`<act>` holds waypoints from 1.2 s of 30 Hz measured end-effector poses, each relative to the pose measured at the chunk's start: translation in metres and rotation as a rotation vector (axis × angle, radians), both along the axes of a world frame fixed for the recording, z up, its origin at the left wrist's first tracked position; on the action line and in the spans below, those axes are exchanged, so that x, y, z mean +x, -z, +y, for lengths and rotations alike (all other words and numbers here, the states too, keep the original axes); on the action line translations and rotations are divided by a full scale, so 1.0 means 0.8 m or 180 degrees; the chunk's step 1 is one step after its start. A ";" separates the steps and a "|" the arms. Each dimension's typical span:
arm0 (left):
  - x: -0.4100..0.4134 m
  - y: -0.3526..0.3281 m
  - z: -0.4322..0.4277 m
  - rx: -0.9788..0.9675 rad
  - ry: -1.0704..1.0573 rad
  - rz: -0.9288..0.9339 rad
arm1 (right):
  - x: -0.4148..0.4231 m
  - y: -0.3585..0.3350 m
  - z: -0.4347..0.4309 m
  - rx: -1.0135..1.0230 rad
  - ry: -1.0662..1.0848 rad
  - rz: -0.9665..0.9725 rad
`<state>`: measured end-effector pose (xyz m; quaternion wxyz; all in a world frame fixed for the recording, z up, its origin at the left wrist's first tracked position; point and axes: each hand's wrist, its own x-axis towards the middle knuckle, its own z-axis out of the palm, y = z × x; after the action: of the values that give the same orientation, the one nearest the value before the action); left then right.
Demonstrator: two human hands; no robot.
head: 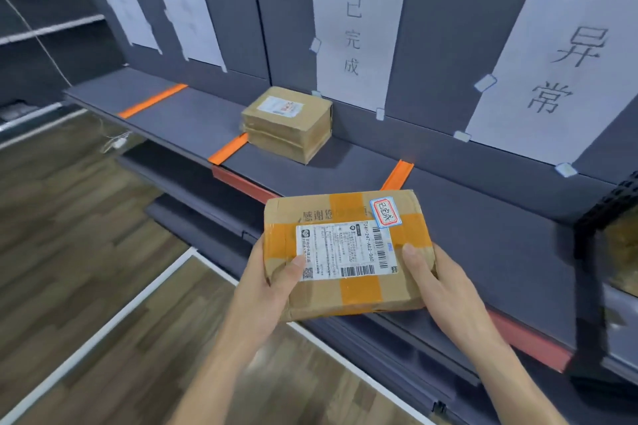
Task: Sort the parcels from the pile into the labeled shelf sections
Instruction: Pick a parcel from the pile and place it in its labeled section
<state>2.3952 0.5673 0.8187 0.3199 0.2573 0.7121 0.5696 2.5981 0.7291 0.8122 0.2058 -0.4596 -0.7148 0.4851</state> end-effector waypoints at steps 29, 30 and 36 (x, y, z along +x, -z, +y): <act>-0.288 -0.041 0.145 0.0228 -0.0280 0.0115 | -0.302 -0.037 0.167 -0.0113 -0.0473 0.0236; -0.296 -0.045 0.152 0.0281 -0.0232 0.0124 | -0.309 -0.042 0.173 -0.0080 -0.0440 0.0241; -0.365 -0.058 0.195 0.0477 0.0193 0.0005 | -0.359 -0.057 0.200 -0.0073 -0.0014 0.0313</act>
<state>2.1029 0.7236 0.8653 0.3162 0.3024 0.6596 0.6112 2.3111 0.8890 0.8579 0.2344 -0.4361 -0.6992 0.5157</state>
